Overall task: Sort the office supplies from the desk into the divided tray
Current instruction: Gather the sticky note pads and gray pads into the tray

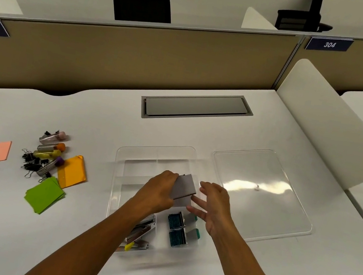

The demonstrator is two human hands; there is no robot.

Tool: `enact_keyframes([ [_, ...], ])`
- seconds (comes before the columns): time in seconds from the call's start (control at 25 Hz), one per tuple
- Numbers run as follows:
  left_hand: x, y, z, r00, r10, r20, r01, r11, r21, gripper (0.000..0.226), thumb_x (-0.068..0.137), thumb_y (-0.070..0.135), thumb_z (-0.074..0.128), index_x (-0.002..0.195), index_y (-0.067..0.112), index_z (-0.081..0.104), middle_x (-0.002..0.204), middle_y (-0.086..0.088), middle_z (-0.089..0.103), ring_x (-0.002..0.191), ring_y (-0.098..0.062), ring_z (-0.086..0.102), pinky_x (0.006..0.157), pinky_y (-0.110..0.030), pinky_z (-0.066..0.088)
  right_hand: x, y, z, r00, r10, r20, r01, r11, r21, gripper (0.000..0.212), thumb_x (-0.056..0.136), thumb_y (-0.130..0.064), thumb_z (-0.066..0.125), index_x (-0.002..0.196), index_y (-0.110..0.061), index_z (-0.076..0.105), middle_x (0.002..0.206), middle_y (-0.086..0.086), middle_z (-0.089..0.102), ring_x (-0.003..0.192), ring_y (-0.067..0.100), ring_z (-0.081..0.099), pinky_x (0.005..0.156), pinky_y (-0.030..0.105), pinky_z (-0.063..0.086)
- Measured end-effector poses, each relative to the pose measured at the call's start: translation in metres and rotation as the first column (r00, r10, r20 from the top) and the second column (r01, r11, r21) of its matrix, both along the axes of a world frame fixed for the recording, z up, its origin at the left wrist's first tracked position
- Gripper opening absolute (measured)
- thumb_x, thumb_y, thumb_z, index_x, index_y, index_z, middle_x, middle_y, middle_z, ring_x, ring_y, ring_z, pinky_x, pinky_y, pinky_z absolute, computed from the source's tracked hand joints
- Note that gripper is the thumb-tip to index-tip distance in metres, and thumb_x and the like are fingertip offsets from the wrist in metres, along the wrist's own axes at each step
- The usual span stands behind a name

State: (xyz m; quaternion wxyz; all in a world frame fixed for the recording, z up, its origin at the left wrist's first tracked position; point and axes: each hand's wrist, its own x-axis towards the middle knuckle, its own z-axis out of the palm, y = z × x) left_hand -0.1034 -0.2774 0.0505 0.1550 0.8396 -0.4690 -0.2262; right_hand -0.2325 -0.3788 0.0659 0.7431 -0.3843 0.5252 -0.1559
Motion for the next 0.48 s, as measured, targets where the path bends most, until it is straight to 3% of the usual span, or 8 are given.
enact_keyframes([
  [0.2, 0.006, -0.006, -0.015, 0.986, -0.122, 0.117, 0.107, 0.986, 0.127, 0.066, 0.079, 0.019, 0.073, 0.135, 0.014, 0.039, 0.126, -0.007, 0.05, 0.11, -0.025, 0.053, 0.091, -0.034, 0.049, -0.003, -0.012, 0.007, 1.0, 0.004, -0.018, -0.005, 0.996, -0.094, 0.052, 0.091, -0.022, 0.066, 0.135, -0.026, 0.039, 0.125, 0.006, 0.053, 0.11, 0.031, 0.061, 0.069, 0.04, 0.061],
  [0.48, 0.005, -0.008, -0.03, 0.967, -0.186, 0.175, 0.158, 0.974, 0.163, 0.058, 0.079, 0.023, 0.075, 0.128, 0.016, 0.044, 0.124, -0.007, 0.053, 0.108, -0.022, 0.053, 0.091, -0.034, 0.049, -0.004, -0.012, 0.01, 1.0, 0.015, -0.013, -0.016, 0.993, -0.121, 0.046, 0.092, -0.023, 0.064, 0.133, -0.027, 0.042, 0.122, 0.004, 0.054, 0.109, 0.027, 0.06, 0.075, 0.04, 0.058],
])
